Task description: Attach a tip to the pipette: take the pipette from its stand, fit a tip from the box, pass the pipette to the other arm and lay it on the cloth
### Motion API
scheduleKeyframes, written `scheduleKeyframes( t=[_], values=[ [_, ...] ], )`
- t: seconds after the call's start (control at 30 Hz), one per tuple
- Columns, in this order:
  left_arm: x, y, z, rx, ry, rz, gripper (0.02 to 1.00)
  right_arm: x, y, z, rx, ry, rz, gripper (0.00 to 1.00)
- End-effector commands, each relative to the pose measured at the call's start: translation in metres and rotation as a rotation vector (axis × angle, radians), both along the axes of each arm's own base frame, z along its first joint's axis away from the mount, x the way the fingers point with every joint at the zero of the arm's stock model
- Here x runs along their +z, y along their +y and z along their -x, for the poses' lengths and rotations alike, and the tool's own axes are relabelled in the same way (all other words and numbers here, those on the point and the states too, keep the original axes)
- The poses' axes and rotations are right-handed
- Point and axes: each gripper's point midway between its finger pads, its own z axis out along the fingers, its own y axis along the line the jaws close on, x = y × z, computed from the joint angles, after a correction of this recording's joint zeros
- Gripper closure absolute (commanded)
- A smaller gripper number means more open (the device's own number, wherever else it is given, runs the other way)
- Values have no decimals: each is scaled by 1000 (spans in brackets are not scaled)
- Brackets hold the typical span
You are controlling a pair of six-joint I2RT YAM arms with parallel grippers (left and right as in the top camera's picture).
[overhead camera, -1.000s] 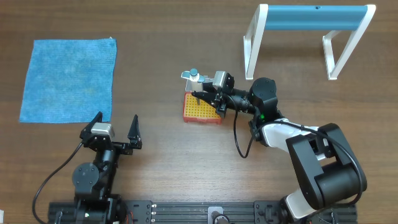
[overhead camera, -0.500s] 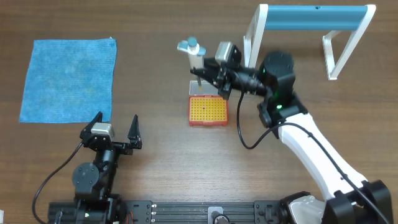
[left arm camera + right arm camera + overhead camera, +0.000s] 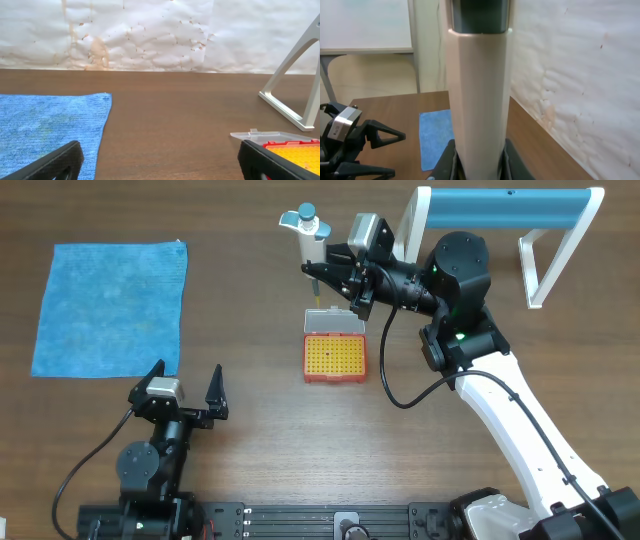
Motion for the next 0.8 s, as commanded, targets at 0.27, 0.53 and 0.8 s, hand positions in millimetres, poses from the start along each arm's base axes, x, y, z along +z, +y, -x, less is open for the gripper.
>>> scheduleKeyframes(
  t=[0.27,0.53,0.8],
  values=[
    [0,-4,1,-22,-1,0,20,11,-2,2,1,-20,-12,921],
    [56,-61,22,-381,-145,225,20,11,1,6,21,-13,-14,925],
    [140,-71,5,-430,26,81,23,11,10,32,173,-16,-12,925]
  ],
)
